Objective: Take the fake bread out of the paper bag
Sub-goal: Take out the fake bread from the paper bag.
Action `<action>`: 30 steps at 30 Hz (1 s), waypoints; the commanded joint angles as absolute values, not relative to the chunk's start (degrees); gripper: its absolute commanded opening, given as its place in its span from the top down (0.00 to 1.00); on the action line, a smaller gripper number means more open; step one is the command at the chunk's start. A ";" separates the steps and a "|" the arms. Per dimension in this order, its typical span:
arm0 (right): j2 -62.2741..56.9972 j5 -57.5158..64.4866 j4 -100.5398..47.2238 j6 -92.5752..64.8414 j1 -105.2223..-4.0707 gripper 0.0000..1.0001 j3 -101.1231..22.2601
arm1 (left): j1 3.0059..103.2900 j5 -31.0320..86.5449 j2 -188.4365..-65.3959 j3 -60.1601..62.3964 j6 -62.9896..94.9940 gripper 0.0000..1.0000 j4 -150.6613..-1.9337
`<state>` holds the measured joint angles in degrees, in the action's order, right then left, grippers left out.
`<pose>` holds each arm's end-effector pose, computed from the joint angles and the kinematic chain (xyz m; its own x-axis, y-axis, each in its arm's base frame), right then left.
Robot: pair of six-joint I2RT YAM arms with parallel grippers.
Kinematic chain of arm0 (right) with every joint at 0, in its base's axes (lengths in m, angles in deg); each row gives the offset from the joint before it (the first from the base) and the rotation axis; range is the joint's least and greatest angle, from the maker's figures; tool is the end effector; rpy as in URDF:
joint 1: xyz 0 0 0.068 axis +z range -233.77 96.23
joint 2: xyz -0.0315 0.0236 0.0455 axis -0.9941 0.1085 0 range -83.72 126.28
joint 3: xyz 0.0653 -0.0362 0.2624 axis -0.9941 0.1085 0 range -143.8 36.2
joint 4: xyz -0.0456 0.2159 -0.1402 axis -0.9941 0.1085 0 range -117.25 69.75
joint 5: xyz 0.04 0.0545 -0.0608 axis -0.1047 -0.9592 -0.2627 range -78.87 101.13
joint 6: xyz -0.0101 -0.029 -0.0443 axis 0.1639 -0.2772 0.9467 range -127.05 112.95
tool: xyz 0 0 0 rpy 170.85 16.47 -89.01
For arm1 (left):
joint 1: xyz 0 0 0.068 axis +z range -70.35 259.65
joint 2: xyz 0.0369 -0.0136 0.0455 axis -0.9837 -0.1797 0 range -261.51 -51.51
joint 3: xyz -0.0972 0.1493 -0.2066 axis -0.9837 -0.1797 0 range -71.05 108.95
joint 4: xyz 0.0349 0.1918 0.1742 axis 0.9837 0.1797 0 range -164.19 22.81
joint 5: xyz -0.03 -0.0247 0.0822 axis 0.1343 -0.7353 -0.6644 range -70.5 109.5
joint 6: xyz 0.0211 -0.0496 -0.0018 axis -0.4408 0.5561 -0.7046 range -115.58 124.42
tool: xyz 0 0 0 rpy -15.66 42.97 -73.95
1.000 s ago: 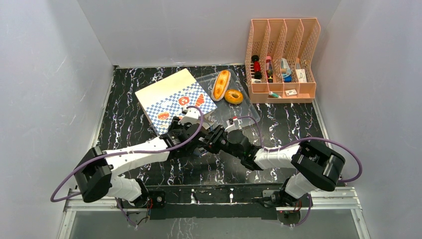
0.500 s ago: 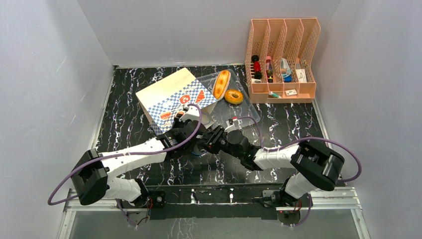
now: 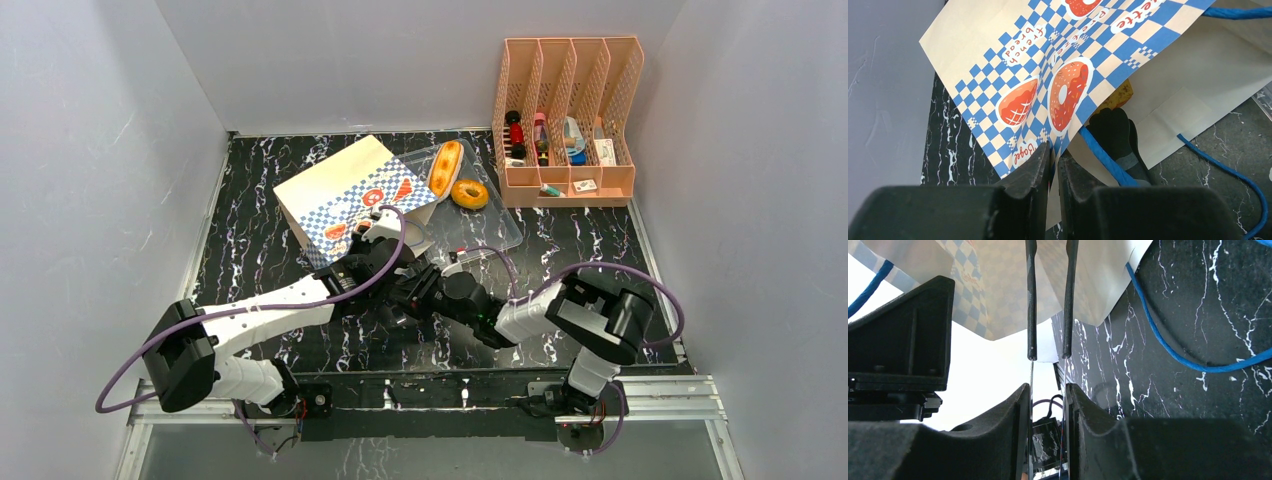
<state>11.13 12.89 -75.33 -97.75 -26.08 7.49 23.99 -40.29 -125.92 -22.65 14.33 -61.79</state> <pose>0.1615 0.2533 0.1427 -0.8271 0.5620 0.0021 0.1758 0.2552 0.9508 0.1763 -0.2037 0.2571 -0.3511 0.3603 -0.8642 -0.0273 0.9187 0.3941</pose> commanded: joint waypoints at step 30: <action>28.72 14.08 -94.34 -104.79 -28.50 0.66 0.60 | 24.13 -38.09 -119.91 -20.60 14.91 0.94 -59.64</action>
